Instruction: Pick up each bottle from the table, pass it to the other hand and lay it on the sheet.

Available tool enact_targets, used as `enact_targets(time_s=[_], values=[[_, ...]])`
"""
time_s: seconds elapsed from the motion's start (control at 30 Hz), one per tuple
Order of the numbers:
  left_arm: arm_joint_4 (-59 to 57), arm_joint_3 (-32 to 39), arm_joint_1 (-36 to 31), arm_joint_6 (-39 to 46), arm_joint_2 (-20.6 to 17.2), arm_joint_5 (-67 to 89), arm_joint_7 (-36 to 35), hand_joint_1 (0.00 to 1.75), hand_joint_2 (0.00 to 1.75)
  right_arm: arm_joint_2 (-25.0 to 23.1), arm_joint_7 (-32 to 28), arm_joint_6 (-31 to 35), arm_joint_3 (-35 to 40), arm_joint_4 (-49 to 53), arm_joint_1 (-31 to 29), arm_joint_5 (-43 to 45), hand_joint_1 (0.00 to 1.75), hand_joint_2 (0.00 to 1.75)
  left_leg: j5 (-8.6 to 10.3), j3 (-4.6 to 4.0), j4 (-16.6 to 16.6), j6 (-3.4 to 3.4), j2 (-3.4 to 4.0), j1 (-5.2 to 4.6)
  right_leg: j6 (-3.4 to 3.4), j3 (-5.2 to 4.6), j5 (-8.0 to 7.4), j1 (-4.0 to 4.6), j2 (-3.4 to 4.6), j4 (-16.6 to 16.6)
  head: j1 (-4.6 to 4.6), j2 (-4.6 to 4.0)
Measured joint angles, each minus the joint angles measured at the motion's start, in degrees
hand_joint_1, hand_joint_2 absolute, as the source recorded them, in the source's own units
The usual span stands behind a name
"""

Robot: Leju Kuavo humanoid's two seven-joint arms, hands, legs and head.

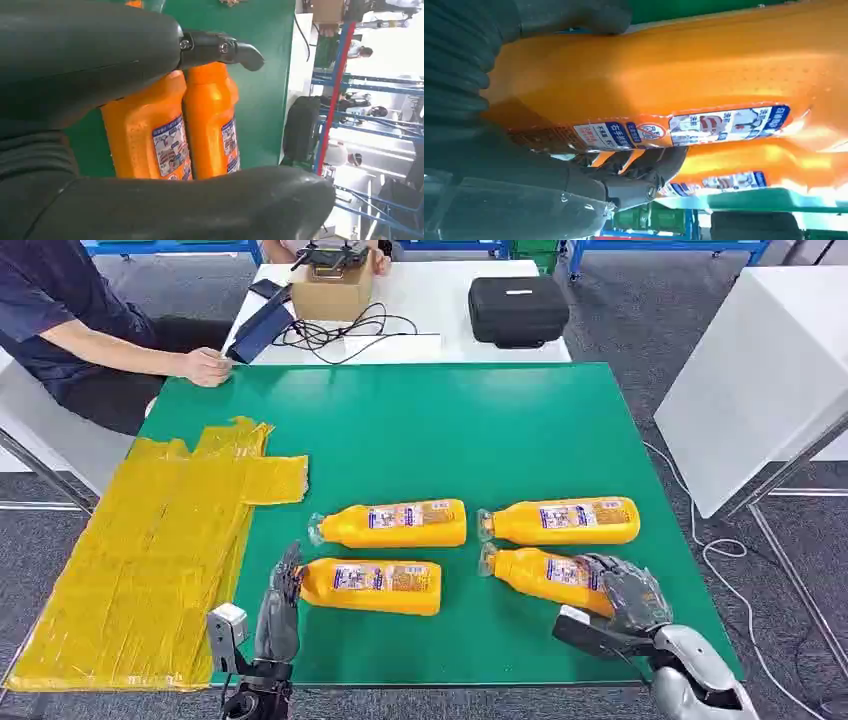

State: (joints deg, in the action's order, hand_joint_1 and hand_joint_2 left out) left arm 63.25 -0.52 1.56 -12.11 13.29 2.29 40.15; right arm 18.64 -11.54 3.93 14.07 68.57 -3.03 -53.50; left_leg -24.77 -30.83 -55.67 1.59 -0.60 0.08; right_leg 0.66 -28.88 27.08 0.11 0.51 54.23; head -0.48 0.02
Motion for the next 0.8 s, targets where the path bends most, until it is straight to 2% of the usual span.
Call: enact_targets(time_s=[0.07,0.2,0.3,0.47,0.5,0.57,0.67,0.8], values=[[0.0,0.04,-0.02,-0.07,0.0,-0.52,0.02,0.0,0.0,0.09,-0.61,-1.25,-0.63,3.26,2.3,1.86,1.75,1.75,-0.03,-0.03,0.0,-0.02,0.08,0.0,0.03,0.49,0.0,-0.01,0.03,-0.01,0.0,0.0],[0.28,0.46,0.15,-1.49,0.02,-1.62,0.07,0.0,0.0,0.39,-4.35,-4.44,-2.56,11.85,7.23,8.95,1.75,1.75,-0.03,-0.17,-0.05,-0.01,0.05,-0.01,0.05,0.46,-0.01,-0.05,0.02,-0.02,0.0,0.0],[1.58,1.34,0.59,-3.81,0.31,-3.74,-0.55,0.0,0.0,0.17,-7.92,-4.52,-3.54,20.77,12.39,14.52,1.75,1.75,-0.01,-0.56,-0.04,0.0,0.02,-0.03,0.05,0.16,-0.02,-0.07,-0.01,-0.01,-0.02,0.0],[3.15,2.38,0.8,-5.07,0.61,-5.03,-1.11,0.0,0.0,-0.2,-9.31,-4.24,-4.87,30.07,15.41,16.59,1.75,1.75,0.0,-0.63,-0.04,0.0,0.09,-0.02,-0.01,0.0,-0.09,-0.02,0.11,0.0,0.0,0.0],[3.39,2.51,0.9,-5.66,0.63,-5.82,-1.42,0.0,1.75,-0.31,-10.8,-3.36,-5.0,31.34,15.9,17.09,1.75,1.75,0.01,-0.64,-0.04,0.0,0.09,-0.02,-0.01,-0.01,-0.09,-0.02,0.11,0.0,-0.04,0.0],[4.29,3.17,1.22,-7.24,0.72,-7.89,-2.32,0.0,1.75,-0.7,-12.79,-1.57,-5.07,34.4,16.85,17.81,1.75,1.75,0.0,-0.67,-0.04,0.0,0.1,-0.02,-0.01,-0.03,-0.09,-0.01,0.11,0.0,-0.02,0.0],[7.24,4.24,2.04,-7.14,0.76,-10.4,-4.02,0.0,1.75,-2.06,-11.98,-0.76,-4.76,37.42,16.57,16.08,1.75,1.75,0.0,-0.72,-0.02,0.0,0.18,-0.01,-0.01,-0.07,-0.09,0.03,0.17,0.01,-0.02,0.0],[13.5,5.09,4.57,-7.47,1.03,-12.39,-6.14,0.0,1.75,-5.24,-11.45,-0.17,-2.25,35.82,12.16,15.41,1.75,1.75,0.01,-0.74,-0.02,-0.02,0.28,0.01,-0.02,-0.11,-0.09,0.05,0.18,0.01,-0.02,0.0]])
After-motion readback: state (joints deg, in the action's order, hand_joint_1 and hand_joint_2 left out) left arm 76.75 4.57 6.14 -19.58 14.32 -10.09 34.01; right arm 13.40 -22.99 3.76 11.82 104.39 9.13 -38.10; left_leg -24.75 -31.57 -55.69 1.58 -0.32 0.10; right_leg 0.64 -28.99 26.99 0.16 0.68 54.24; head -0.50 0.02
